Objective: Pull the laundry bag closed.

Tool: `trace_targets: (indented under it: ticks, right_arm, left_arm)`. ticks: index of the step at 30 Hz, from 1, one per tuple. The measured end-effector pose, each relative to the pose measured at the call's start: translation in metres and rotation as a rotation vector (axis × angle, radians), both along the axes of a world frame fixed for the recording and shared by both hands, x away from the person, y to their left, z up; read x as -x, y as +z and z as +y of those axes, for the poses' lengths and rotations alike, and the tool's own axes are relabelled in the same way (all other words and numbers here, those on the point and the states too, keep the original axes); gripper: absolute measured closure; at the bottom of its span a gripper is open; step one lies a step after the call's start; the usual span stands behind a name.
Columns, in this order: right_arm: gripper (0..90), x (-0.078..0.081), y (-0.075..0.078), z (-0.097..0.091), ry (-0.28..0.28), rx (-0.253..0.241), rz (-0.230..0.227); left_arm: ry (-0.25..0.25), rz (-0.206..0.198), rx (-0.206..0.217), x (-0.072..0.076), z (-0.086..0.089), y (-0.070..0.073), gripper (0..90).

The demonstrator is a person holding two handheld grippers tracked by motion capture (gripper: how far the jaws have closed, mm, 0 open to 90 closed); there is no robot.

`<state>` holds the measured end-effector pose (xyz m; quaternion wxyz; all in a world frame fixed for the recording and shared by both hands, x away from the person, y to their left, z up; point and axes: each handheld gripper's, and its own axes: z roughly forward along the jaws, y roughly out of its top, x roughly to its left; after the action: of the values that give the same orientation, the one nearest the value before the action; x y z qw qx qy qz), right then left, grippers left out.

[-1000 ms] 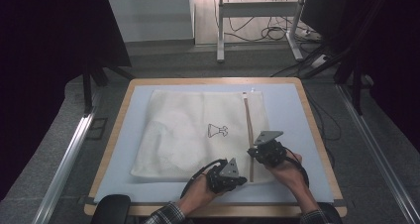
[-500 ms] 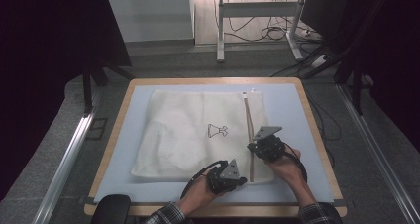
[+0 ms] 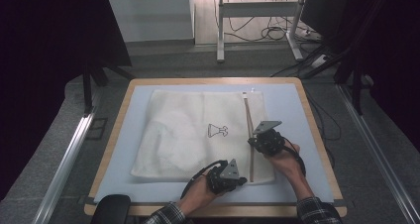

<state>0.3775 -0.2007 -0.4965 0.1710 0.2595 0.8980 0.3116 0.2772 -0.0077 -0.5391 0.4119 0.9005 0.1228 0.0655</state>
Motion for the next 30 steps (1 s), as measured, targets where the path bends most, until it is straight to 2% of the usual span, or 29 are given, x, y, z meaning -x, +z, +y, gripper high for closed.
trace_targets:
  ticks: [13, 30]
  right_arm:
    - [86.5, -0.017, 0.002, 0.002, -0.02, -0.006, -0.008]
    - [86.5, -0.042, 0.003, 0.003, -0.044, -0.01, -0.001]
  left_arm:
    - [0.005, 0.015, 0.015, -0.001, 0.0, -0.001, 90.0]
    - [0.006, 0.009, 0.014, 0.0, 0.0, -0.001, 90.0]
